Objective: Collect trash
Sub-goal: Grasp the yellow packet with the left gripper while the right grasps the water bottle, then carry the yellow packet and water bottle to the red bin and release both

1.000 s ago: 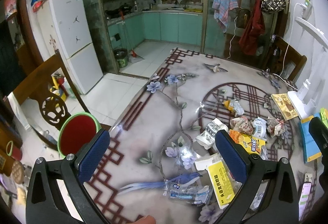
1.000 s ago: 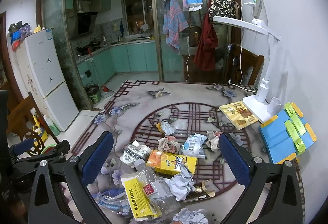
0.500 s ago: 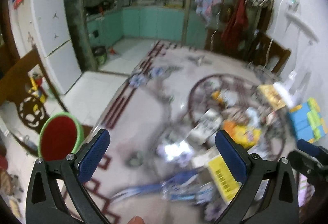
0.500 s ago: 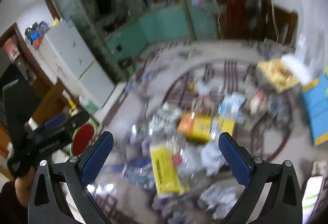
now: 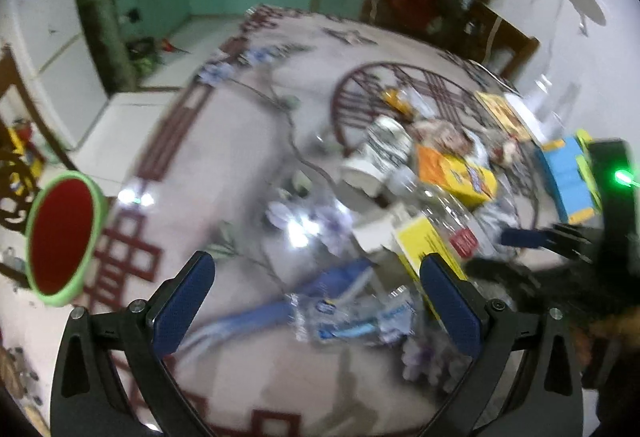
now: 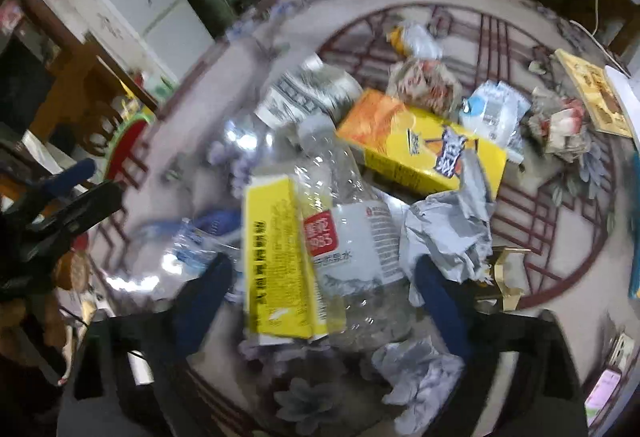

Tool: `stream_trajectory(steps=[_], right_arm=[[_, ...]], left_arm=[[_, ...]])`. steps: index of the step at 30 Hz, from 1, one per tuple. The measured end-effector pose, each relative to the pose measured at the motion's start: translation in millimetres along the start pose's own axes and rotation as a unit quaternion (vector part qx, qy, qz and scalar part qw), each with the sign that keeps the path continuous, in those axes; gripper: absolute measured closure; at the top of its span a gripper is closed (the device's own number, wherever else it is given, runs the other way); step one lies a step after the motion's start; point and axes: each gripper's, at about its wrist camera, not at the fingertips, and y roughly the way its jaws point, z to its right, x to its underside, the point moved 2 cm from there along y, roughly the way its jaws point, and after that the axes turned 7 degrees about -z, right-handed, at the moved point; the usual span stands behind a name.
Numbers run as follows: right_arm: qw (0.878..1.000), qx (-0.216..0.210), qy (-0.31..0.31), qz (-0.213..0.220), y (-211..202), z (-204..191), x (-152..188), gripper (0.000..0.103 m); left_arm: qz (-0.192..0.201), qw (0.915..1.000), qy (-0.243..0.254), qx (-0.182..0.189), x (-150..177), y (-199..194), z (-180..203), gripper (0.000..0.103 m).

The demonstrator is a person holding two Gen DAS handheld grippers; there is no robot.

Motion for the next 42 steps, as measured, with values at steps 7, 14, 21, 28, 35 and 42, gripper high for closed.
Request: stream_trajectory(steps=[7,14,21,28,35,42], right_arm=[[0.999,0.001,0.030,-0.015,26,10,-9,0.036],[0.998,-0.049,0.038,-0.019,32,21,-15,0.039],[0.988,-0.114,0.097,0.031,6,43,-3,0.057],[0.976,-0.127,0.135,0.118,-52,59,13,0.057],[0.972,-0.136,0.137,0.135,-75,67,36,0.056],[0.967,-0.148,0.127,0.163,-93,58,54,0.056]], left_arm=[[-0.027,0.9993,0.022,0.012,1,12,1,0.001],[-0.044,0.9985,0.018,0.027,-5,21,8,0.001],[-0.059,0.9968,0.034,0.042,-2,29,36,0.001],[-0.115,0.9930,0.018,0.023,10,68,54,0.001],[-0.147,0.9867,-0.057,0.041,16,91,40,0.062],[-0.081,0.9948,-0.047,0.040,6,45,40,0.064]])
